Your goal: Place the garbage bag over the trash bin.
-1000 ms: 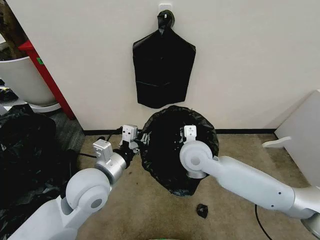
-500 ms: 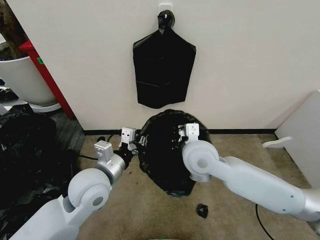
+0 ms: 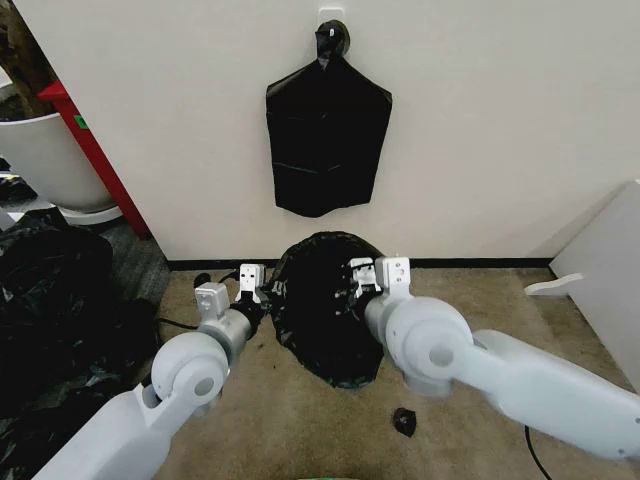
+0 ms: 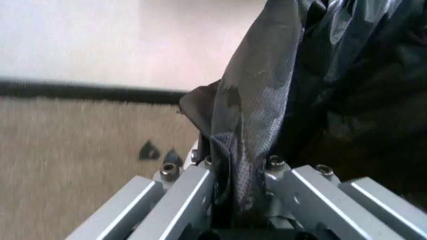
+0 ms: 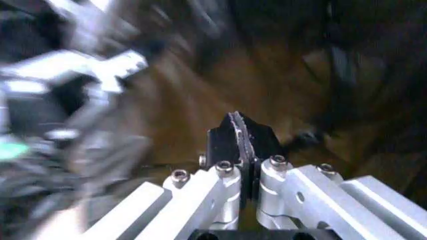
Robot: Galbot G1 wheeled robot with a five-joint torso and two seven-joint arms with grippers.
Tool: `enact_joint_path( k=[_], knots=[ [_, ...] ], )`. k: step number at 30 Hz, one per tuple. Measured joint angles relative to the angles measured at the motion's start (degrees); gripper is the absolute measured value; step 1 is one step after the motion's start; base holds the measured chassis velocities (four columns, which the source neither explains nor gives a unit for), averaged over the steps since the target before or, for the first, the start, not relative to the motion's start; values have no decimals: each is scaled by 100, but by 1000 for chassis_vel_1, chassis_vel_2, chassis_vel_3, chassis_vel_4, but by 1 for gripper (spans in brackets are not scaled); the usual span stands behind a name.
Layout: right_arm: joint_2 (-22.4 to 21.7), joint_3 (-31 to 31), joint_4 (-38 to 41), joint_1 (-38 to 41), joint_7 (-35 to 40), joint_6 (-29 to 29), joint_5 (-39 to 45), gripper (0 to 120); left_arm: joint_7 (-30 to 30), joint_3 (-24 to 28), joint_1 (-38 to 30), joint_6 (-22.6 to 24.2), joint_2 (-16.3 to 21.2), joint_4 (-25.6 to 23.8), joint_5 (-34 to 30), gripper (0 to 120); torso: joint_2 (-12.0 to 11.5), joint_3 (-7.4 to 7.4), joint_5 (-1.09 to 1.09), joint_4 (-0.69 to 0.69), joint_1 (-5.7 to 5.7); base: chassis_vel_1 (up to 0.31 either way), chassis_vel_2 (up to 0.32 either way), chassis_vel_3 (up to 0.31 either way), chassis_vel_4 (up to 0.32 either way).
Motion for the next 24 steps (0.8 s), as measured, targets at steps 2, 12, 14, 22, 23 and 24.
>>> enact_joint_path(
  k=[2,12,14,22,23,24],
  knots=[
    [-251,465,319,-275,-599,90,-131,0,-198,-9,-9,68,-12,56,-346,1,0,0,-1,1,0,0,0,0,0],
    [-1199,1957,471,-1761,-2937,900,-2955,0,-657,76,-131,342,-129,282,-1007,1,0,0,0,-1,0,0,0,0,0],
    [-1227,2217,242,-2123,-3097,1006,-3698,0,-741,98,-155,447,-153,305,-1134,1,0,0,2,-1,0,0,0,0,0],
    [-622,3849,98,-3649,-3481,1018,-4814,22,-1164,143,-264,640,-241,395,-1489,1,0,0,1,1,0,0,0,0,0],
    [-515,4125,130,-3919,-3598,1022,-5059,27,-1171,145,-273,648,-255,415,-1489,1,0,1,1,1,0,0,0,0,0],
    [-385,4405,177,-4238,-3722,1046,-5302,31,-1172,153,-279,657,-271,433,-1483,1,0,0,1,2,0,0,0,0,0]
  ],
)
